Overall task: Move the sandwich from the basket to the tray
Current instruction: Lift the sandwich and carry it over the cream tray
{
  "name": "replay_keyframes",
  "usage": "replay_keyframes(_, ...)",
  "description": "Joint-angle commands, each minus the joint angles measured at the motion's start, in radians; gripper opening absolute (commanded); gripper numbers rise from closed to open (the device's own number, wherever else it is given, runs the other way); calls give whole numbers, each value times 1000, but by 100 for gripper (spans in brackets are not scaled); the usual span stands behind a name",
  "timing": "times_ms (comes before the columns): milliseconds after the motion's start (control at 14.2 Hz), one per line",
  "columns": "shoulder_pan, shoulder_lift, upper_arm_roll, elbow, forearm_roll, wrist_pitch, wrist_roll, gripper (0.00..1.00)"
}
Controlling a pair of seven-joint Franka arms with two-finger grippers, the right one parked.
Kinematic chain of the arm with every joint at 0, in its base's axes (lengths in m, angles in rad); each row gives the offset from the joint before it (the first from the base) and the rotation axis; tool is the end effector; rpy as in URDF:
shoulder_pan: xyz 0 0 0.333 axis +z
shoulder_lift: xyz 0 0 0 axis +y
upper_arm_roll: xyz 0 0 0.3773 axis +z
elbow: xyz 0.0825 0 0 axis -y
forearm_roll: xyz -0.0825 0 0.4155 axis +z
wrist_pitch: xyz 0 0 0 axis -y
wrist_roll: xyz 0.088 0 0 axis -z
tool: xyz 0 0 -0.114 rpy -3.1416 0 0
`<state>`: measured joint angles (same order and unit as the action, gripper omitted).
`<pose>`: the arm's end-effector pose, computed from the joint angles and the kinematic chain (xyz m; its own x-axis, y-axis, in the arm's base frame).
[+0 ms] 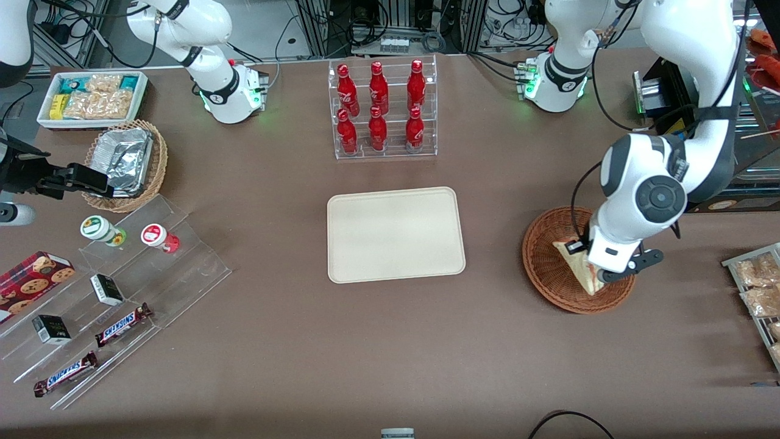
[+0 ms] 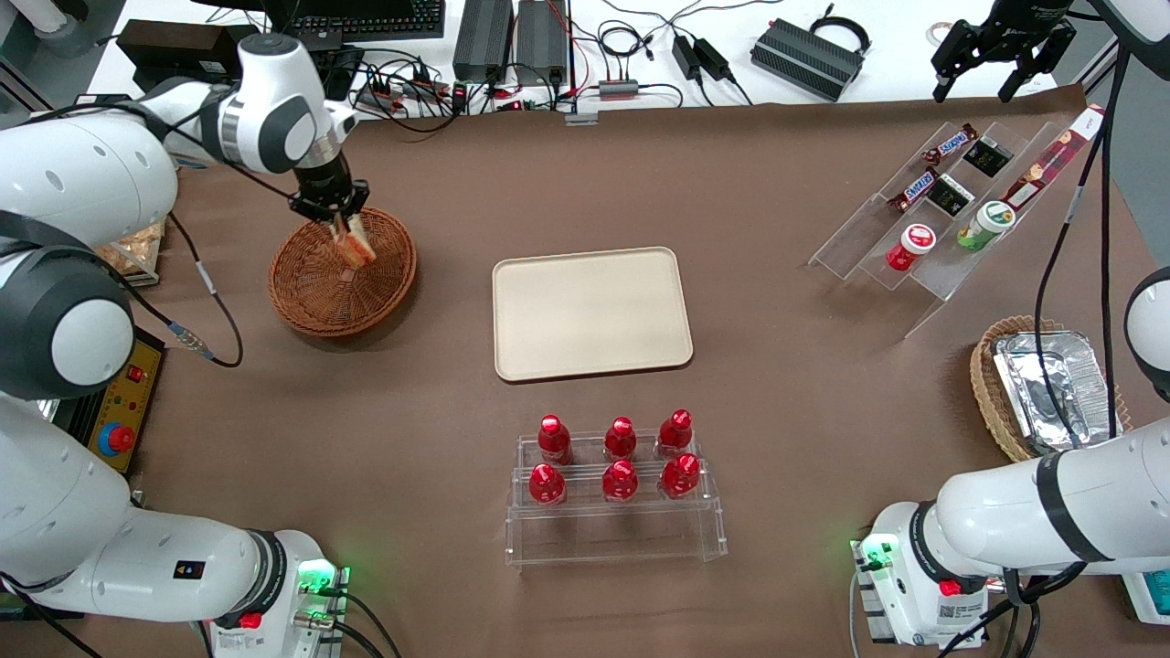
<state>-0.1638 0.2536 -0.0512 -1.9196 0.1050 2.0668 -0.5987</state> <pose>0.6261 -0.1287 0.3878 0.9441 0.3262 -0.0472 0.3187 -0.9401 -0.1213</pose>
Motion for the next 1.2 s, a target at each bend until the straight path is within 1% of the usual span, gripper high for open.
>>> replay_keyframes(0,-92,-14,-25,75,16,-80,-18,0)
replay_keyframes(141,-179,18,-32,183,7,-167,-27,0)
replay_keyframes(211,-227,36,-32,224,-8,-184,-56,0)
replay_keyframes(352,-317,70,-32,269,-25,-183,-139,0)
replay_keyframes(493,-376,108,-33,295,-30,-172,-145,0)
replay_keyframes(563,-419,143,-35,333,-37,-172,-150,0)
replay_keyframes(704,-474,209,-35,384,-62,-168,-170,0)
replay_keyframes(915,-549,306,-35,459,-61,-163,-220,0)
replay_keyframes(1127,-589,371,-36,498,-61,-127,-260,0)
